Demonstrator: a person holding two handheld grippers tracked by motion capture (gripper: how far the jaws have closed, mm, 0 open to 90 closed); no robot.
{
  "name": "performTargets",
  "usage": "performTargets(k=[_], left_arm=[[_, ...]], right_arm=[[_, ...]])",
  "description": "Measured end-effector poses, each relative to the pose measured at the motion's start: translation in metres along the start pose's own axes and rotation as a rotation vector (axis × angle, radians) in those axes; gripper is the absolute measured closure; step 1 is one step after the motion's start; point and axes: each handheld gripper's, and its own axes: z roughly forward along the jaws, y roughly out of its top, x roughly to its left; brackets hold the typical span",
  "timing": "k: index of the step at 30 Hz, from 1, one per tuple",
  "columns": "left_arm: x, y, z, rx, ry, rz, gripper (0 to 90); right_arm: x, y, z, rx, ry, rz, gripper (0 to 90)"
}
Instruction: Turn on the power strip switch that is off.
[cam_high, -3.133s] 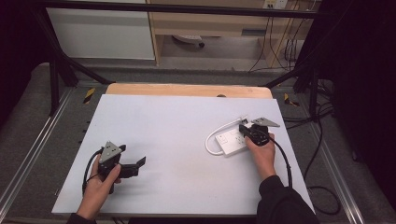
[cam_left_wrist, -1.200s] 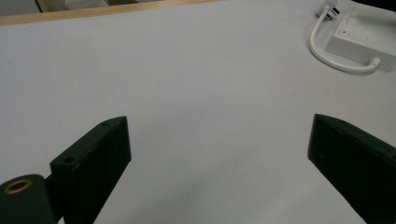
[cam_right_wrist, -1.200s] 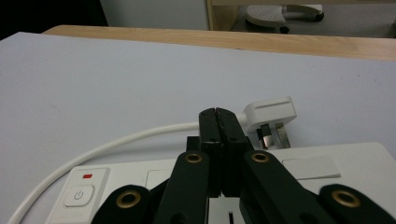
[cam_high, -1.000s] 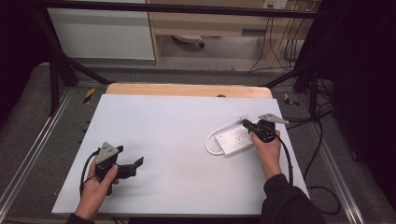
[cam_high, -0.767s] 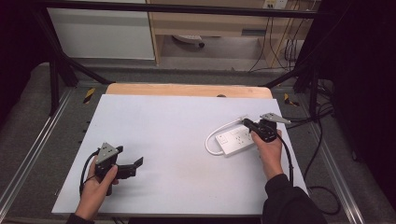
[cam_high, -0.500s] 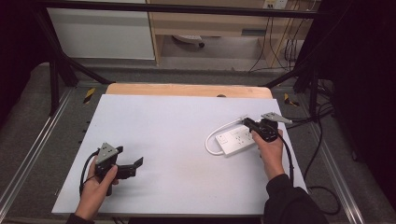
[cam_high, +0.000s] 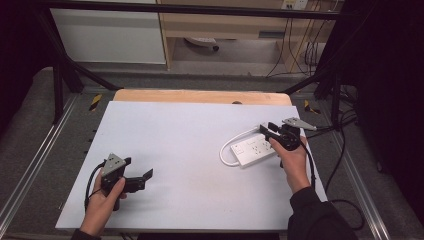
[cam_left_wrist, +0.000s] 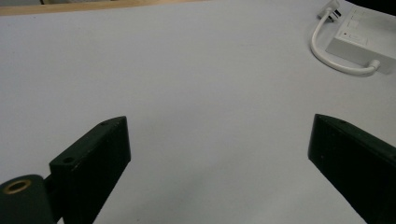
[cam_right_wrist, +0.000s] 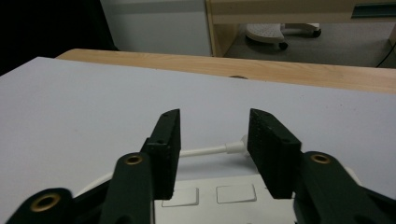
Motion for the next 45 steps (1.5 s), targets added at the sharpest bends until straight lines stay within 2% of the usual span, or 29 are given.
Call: performTargets(k=[10, 19, 31, 36, 40, 45], left_arm=[[0.0, 0.0, -0.001, -0.002, -0.002, -0.004, 5.7], [-0.001, 0.0, -0.001, 0.001, -0.009, 0.001, 5.6], [-0.001, 0.0, -0.001, 0.0, -0.01, -0.001, 5.7], [-0.001, 0.0, -0.002, -0.001, -0.01, -0.004, 5.7], [-0.001, -0.001, -0.003, 0.0, -0.008, -0.007, 5.7], [-0.001, -0.002, -0.006, -0.004, -0.011, -0.016, 5.7]], right_arm=[[0.006, 0.009, -0.001, 0.009, 0.009, 0.023, 25.4], [0.009, 0.017, -0.009, 0.015, 0.035, 0.059, 11.7], [0.006, 0.023, -0.024, -0.006, 0.056, 0.08, 6.4], [0.006, 0.025, -0.032, -0.013, 0.044, 0.065, 6.3], [0.008, 0.025, -0.039, -0.039, 0.029, 0.05, 7.0], [0.01, 0.022, -0.047, -0.064, 0.037, 0.034, 8.1]])
